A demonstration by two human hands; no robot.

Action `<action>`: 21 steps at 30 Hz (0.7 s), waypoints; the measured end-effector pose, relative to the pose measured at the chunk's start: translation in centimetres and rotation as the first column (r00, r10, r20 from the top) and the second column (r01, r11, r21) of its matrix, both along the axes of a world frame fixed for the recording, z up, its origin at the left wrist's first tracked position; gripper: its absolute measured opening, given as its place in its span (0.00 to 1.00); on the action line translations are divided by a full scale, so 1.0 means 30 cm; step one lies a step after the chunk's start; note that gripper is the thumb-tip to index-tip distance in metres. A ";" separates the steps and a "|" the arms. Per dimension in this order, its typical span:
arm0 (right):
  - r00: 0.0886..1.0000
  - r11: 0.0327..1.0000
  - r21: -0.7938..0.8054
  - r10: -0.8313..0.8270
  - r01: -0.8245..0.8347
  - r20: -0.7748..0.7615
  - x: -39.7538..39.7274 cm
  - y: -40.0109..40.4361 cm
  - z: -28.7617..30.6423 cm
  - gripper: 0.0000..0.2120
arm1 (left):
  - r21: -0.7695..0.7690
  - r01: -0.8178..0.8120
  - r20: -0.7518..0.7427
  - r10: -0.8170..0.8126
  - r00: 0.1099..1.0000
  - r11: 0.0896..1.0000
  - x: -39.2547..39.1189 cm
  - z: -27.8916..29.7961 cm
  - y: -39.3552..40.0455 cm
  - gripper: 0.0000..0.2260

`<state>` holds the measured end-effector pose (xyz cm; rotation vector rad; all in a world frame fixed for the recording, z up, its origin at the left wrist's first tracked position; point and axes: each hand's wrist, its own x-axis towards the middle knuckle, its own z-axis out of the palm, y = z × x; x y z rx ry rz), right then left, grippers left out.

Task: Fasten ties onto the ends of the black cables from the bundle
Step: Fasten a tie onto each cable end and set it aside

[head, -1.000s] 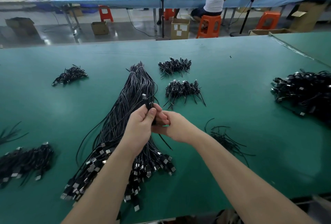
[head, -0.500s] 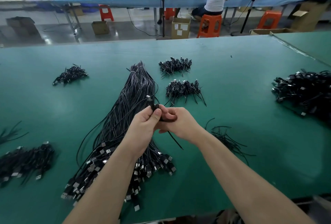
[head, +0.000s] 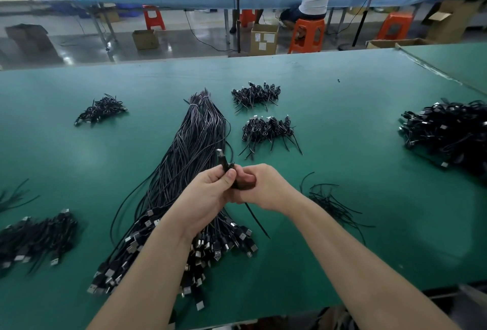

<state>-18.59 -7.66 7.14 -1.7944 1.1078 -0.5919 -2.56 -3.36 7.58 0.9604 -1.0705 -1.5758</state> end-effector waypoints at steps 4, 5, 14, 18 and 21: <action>1.000 1.000 -0.005 -0.010 0.010 -0.008 -0.005 -0.004 -0.003 0.10 | -0.010 -0.060 0.011 0.060 0.998 0.998 -0.012 -0.013 0.000 0.10; 1.000 1.000 -0.012 -0.009 0.009 -0.018 -0.006 -0.006 -0.004 0.10 | -0.014 -0.069 0.013 0.069 0.998 0.998 -0.013 -0.018 0.002 0.10; 0.995 0.997 -0.077 0.005 -0.013 -0.096 -0.009 0.003 -0.033 0.09 | 0.025 0.050 -0.105 -0.047 0.993 0.998 0.010 -0.053 0.006 0.09; 0.992 0.994 -0.105 0.015 -0.028 -0.123 -0.013 0.006 -0.032 0.08 | 0.069 0.061 -0.136 -0.052 0.989 0.996 0.018 -0.056 0.001 0.09; 0.978 0.989 -0.133 0.036 -0.065 -0.208 -0.020 0.000 -0.026 0.05 | 0.097 0.055 -0.110 -0.045 0.993 0.994 0.029 -0.062 0.000 0.10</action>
